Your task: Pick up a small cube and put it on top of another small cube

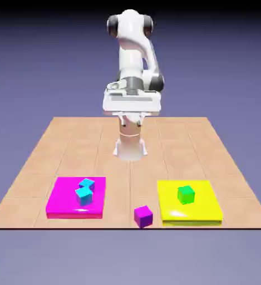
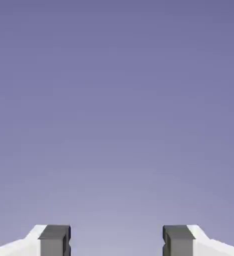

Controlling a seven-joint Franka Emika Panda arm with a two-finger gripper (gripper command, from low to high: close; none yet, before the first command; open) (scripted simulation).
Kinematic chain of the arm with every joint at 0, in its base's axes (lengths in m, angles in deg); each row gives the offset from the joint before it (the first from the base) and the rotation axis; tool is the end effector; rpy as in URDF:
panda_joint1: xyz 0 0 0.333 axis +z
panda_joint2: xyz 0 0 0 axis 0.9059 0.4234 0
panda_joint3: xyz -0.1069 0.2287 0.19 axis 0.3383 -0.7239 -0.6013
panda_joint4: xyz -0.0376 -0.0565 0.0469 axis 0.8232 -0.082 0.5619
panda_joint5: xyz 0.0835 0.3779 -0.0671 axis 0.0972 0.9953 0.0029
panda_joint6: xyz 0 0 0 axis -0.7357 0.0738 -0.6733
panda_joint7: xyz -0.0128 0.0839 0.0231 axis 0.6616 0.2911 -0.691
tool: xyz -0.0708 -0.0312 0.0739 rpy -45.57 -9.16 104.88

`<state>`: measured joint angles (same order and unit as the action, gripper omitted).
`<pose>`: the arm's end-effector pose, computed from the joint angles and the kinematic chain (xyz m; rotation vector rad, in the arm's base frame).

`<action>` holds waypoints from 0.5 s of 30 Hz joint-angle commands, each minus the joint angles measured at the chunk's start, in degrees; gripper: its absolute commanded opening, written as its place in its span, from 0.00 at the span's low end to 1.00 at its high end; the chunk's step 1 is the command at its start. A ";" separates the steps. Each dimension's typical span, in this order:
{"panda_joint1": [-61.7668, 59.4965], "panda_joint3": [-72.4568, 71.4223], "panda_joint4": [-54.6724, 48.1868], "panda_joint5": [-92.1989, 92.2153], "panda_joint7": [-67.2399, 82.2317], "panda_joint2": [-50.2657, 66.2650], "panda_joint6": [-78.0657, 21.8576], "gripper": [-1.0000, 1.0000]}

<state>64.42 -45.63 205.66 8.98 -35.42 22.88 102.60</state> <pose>0.3999 0.0020 0.4511 -2.4932 1.0160 -0.9802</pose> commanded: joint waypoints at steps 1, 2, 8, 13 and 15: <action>-1.01 -0.78 -1.46 0.70 -1.31 2.08 -1.68 0.50; -2.03 -1.57 -2.93 1.40 -2.62 4.16 -3.36 0.50; -8.11 -6.27 -11.70 5.60 -10.46 16.61 -13.42 0.50; -13.17 -10.18 -19.02 9.09 -16.99 27.00 -21.81 0.50; -15.20 -11.75 -21.94 10.49 -19.61 31.15 -25.17 0.50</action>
<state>49.12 -57.37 183.72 19.47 -55.03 54.03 77.43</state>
